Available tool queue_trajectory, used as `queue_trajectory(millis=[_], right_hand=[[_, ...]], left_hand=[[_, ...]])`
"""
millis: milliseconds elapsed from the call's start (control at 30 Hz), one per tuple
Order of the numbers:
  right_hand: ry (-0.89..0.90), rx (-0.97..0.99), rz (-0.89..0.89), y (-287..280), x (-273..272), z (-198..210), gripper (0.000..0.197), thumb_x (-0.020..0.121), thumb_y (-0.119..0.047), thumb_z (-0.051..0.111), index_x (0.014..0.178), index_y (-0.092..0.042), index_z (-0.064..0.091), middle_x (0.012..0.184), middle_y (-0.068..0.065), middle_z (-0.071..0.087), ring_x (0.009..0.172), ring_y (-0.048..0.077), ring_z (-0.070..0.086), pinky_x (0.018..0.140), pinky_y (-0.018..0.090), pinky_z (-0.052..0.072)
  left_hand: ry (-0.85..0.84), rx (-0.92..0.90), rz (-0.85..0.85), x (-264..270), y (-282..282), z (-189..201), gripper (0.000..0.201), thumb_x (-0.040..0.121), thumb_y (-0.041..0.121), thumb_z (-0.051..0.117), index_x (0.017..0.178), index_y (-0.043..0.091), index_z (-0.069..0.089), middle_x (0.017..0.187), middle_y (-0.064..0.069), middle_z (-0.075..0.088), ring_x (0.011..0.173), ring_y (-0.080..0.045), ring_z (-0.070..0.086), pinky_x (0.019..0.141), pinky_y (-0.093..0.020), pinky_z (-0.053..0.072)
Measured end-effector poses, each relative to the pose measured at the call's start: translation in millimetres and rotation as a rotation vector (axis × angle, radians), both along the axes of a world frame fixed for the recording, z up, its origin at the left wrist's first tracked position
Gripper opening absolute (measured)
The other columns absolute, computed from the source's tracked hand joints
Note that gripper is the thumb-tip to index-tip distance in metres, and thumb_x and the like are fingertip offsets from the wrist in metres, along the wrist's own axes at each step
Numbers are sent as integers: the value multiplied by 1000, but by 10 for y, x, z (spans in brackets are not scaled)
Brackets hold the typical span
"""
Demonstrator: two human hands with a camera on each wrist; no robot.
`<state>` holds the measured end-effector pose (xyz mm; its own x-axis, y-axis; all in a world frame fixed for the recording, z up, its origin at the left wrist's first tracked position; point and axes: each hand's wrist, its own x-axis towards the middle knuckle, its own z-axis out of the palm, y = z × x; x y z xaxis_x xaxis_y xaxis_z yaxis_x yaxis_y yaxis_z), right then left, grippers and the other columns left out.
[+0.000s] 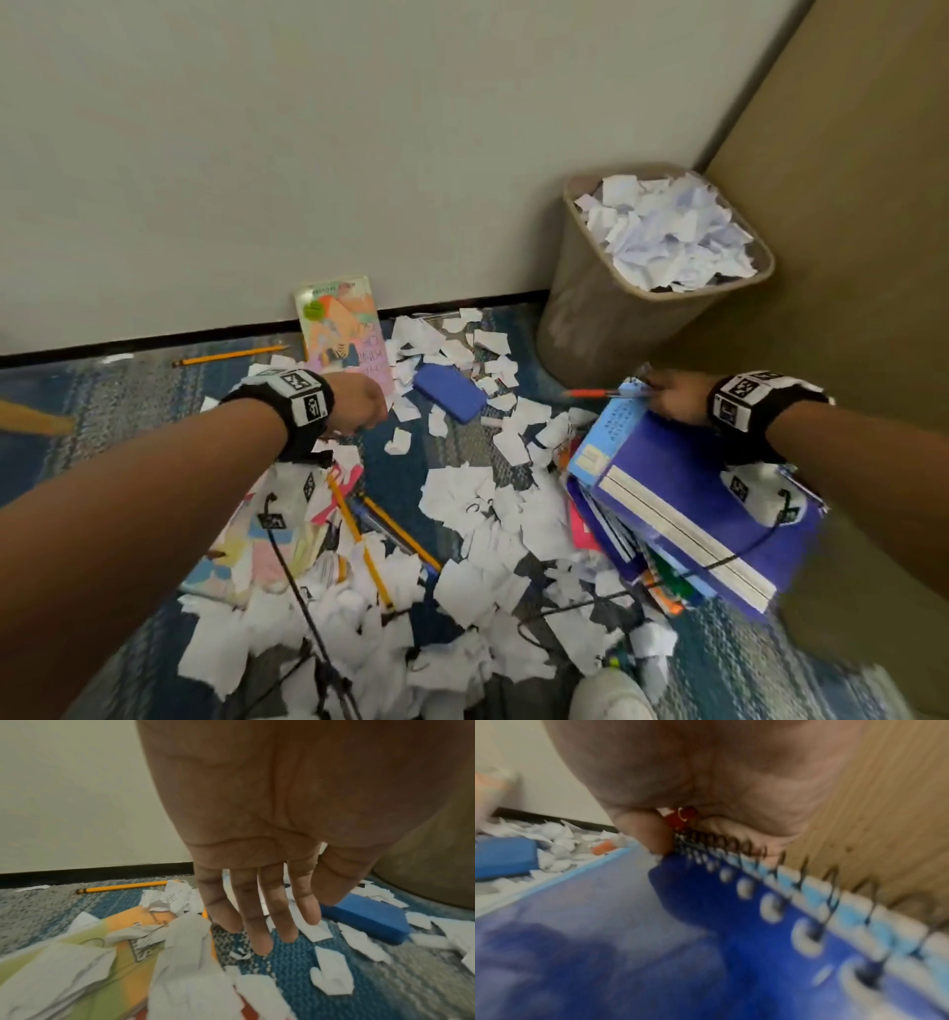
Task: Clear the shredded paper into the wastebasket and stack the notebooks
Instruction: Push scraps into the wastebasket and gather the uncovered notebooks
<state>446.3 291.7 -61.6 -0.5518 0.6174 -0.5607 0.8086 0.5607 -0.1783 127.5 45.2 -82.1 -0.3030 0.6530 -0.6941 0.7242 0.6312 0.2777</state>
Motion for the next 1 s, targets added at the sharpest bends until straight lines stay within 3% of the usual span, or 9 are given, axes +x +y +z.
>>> queue_trajectory(millis=[133,233,433,533,600,700,800,867,1000], right_hand=[[-242,248,69,132,176,-204,21,91,-26,53,103,-12,62,115,15,66,104,33,62,92,36,48],[-397,295,55,39,141,-177,43,89,-23,57,126,-4,50,126,17,60,116,33,59,92,33,47],[-331,476,122,-276,-472,-29,27,81,-40,64,94,-17,68,92,6,68,83,26,67,72,32,55],[-274,375,210,-688,-852,-86,22,80,-39,65,86,-18,62,79,1,62,72,22,62,65,31,53],[-219,227,321,-1000,-1002,-244,42,80,-43,63,110,-16,55,101,6,62,88,28,63,74,34,53],[-326,-37,505,-1468,-982,-512,107,71,-56,75,149,-17,14,143,16,32,122,36,50,89,38,44],[-451,15,698,-1761,-761,-708,149,50,-59,88,150,-34,-19,157,18,-12,141,44,22,103,56,37],[-503,93,751,-1844,-633,-836,158,44,-53,93,144,-42,-29,155,19,-28,142,49,10,102,67,32],[-466,167,769,-1894,-578,-905,149,50,-42,94,148,-44,-18,155,24,-20,138,50,17,99,64,38]], left_hand=[[104,-111,-107,-84,-132,-26,31,100,20,45,122,5,60,115,-13,63,88,-21,54,61,-27,44],[232,-192,-215,-181,-249,-33,35,103,26,37,127,8,55,129,-10,56,112,-26,55,87,-31,43],[382,-262,-264,-463,-578,-184,29,97,25,44,119,11,58,105,-8,61,78,-22,55,73,-30,45],[375,-245,-276,-538,-797,-278,49,90,43,58,129,16,48,126,-10,52,105,-29,56,82,-34,47],[375,-210,-320,-520,-974,-334,74,76,64,64,133,23,39,129,-9,42,111,-31,50,85,-39,45],[420,-85,-497,-278,-1223,-389,99,59,81,63,137,32,28,139,-5,29,123,-29,38,95,-47,40],[347,40,-760,199,-1417,-469,117,53,90,56,146,39,6,157,-5,3,142,-31,13,108,-57,21],[230,87,-933,547,-1543,-585,121,53,87,59,145,47,-7,158,-4,-14,146,-33,-5,110,-63,9],[118,145,-1216,970,-1776,-862,124,58,78,67,144,50,-17,154,-2,-32,142,-39,-22,105,-71,-4]])
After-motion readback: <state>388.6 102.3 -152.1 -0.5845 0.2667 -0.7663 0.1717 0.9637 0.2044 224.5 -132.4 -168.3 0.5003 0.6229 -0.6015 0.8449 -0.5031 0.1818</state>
